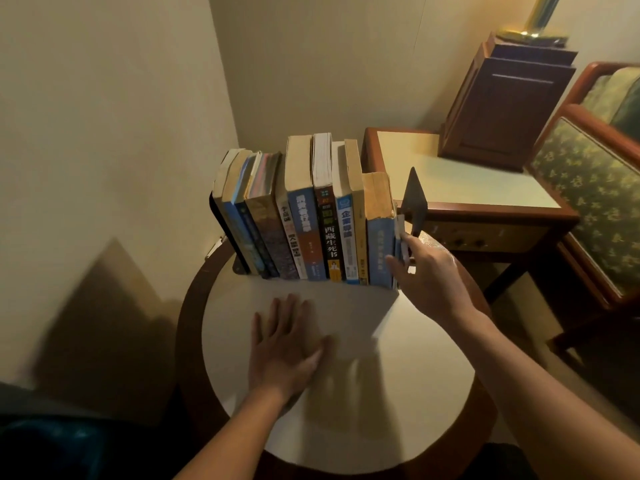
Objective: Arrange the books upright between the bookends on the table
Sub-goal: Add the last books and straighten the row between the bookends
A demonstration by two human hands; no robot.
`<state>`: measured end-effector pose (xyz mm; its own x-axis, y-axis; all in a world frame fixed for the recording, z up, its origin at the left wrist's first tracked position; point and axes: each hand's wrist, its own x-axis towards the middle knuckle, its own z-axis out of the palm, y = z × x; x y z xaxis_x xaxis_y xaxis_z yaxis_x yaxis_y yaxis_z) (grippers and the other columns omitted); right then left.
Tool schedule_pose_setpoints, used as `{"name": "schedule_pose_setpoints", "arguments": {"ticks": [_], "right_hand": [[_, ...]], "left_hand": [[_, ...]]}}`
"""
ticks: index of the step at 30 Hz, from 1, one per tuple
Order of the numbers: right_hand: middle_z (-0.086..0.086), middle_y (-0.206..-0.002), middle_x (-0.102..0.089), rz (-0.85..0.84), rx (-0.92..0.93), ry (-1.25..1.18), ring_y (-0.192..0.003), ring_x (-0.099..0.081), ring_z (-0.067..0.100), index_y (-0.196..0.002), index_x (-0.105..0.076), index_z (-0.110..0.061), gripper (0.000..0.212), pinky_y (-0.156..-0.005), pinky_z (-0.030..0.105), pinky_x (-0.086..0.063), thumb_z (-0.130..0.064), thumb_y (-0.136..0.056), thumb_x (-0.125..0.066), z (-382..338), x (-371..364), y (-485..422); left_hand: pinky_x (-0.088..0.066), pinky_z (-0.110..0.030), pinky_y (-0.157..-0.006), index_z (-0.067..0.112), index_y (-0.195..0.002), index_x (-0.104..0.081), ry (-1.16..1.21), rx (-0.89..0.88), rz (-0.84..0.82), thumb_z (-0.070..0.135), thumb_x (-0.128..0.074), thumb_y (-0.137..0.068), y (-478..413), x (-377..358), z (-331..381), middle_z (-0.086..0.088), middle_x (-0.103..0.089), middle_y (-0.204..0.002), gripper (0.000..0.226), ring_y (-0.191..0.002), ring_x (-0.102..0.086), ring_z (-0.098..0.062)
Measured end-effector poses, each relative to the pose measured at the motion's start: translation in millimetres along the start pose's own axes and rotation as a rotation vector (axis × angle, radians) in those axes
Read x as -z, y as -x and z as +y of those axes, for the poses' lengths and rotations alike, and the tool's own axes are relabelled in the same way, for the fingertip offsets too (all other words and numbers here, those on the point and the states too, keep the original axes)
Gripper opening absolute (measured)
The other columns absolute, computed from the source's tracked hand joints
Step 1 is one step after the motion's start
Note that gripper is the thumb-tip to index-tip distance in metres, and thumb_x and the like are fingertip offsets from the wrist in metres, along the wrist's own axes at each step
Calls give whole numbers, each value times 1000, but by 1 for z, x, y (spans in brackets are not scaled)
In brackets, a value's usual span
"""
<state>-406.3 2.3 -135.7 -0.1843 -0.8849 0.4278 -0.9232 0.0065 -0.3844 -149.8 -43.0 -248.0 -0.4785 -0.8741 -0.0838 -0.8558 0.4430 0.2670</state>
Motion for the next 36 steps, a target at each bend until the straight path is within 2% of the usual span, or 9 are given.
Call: {"name": "schedule_pose_setpoints", "arguments": {"ticks": [3, 6, 11, 20, 25, 27, 30, 33, 36], "right_hand": [[18, -127, -65, -101, -31, 30, -115, -63, 36, -152, -37, -10, 66, -78, 43, -59, -2, -92, -63, 3, 3, 3], [21, -119, -68, -117, -69, 93, -104, -66, 40, -157, -28, -12, 72, -73, 48, -59, 5, -93, -57, 8, -3, 0], [21, -107, -72, -61, -98, 116, -94, -69, 42, -146, -46, -5, 59, -71, 49, -60, 4, -90, -63, 18, -14, -10], [17, -118, -71, -35, -148, 99, -108, -67, 39, -144, -52, -13, 54, -80, 52, -58, -1, -92, -65, 13, -12, -12], [16, -100, -76, 161, -85, 82, -79, -75, 31, -126, -65, -7, 37, -63, 43, -63, -4, -89, -69, -2, -1, 2], [12, -92, -76, 201, 18, 110, -73, -74, 26, -118, -68, -9, 25, -60, 36, -62, -10, -93, -67, -12, 9, -2], [12, -99, -75, 174, 223, 79, -82, -75, 25, -110, -69, -7, 19, -61, 36, -63, -19, -99, -59, -37, 20, -22], [10, -105, -74, 111, 404, 27, -91, -74, 22, -111, -69, -6, 23, -67, 30, -62, -22, -101, -56, -72, 21, -55], [5, -104, -73, 51, 508, -18, -90, -69, 14, -113, -69, -7, 20, -70, 25, -59, -17, -100, -58, -107, 11, -103]], "left_hand": [[12, -49, -123, 44, -157, 9, -6, 0, 4, 88, -7, -85, 1, -1, 0, 13, 20, -165, 86, -151, 24, -17], [12, -49, -123, 44, -157, 9, -12, 0, 21, 88, -8, -86, 1, -2, -1, 13, 20, -165, 85, -152, 24, -17], [10, -49, -124, 43, -157, 9, -12, -4, 35, 85, -10, -88, 1, -3, -1, 12, 19, -166, 83, -152, 22, -18], [11, -48, -124, 43, -157, 8, 11, -8, 49, 86, -10, -87, 1, -2, 0, 13, 21, -165, 84, -152, 23, -17], [14, -44, -123, 31, -158, 14, 61, -22, 83, 83, -20, -86, -3, -9, -11, 10, 21, -164, 95, -154, 18, -19], [4, -41, -125, 30, -158, 15, 223, 8, 165, 84, -23, -85, -5, -7, -11, 9, 17, -164, 98, -155, 4, -18], [-18, -48, -123, 38, -158, 12, 677, 163, 382, 80, -45, -84, -21, 8, -10, 15, 15, -167, 103, -153, -9, -18], [-16, -46, -121, 32, -160, 4, 855, 217, 671, 70, -52, -84, -49, 31, -10, 10, 11, -168, 102, -151, -3, -12], [-16, -30, -119, 25, -162, -1, 983, 218, 903, 64, -52, -87, -83, 62, -10, 5, -6, -169, 98, -149, -9, -5]]}}
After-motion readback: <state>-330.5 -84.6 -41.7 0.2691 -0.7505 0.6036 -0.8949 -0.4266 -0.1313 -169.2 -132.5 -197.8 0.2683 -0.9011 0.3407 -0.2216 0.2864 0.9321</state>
